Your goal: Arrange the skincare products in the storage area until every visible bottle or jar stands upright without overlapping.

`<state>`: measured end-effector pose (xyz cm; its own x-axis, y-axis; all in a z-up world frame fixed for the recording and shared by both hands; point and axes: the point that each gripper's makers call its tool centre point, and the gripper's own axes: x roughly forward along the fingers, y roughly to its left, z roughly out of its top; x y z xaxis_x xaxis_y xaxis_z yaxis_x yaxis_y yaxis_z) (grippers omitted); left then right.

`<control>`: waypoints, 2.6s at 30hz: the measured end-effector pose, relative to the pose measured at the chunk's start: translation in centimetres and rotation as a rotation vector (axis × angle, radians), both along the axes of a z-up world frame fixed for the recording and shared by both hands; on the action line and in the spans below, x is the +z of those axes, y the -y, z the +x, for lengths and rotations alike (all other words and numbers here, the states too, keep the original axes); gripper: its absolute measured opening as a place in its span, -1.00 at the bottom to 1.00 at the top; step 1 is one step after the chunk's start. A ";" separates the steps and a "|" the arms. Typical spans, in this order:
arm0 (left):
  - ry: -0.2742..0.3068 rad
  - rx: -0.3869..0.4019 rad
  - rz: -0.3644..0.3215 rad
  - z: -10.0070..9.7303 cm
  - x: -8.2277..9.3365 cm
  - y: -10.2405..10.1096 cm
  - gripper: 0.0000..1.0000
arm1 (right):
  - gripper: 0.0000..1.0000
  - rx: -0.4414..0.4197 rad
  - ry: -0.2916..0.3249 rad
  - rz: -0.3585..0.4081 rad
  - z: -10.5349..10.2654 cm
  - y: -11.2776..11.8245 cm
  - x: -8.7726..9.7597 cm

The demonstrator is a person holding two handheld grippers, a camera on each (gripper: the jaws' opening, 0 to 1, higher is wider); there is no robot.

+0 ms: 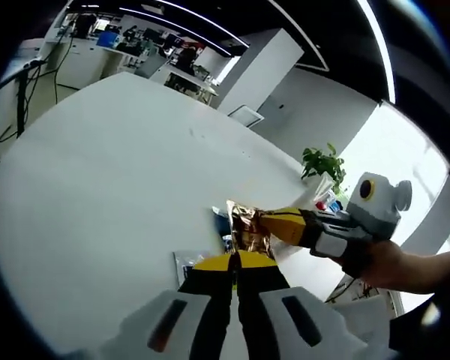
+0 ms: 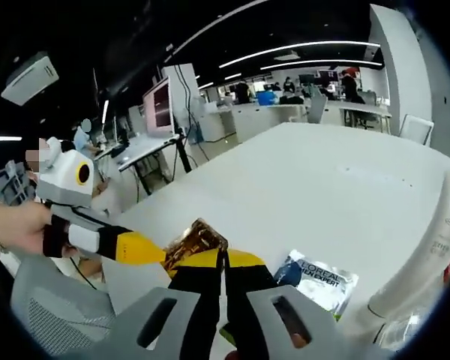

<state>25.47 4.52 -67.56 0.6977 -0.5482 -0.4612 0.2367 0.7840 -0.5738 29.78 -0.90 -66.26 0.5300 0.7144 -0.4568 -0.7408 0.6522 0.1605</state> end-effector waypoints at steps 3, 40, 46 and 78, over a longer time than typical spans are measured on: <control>-0.011 0.004 0.005 0.3 -0.3 0.1 -0.97 | -0.98 0.008 0.013 -0.025 0.8 -0.3 -0.6; -0.098 -0.094 0.206 7.3 -8.5 -0.7 -0.97 | -0.95 0.037 -0.016 -0.228 7.4 -0.9 -8.9; -0.088 -0.118 0.257 7.4 -9.2 -1.1 -0.96 | -0.95 0.060 0.008 -0.259 7.6 -1.2 -9.8; 0.220 -0.514 0.685 10.3 -9.0 2.2 -0.56 | -0.92 0.106 0.064 -0.335 7.7 -0.9 -10.3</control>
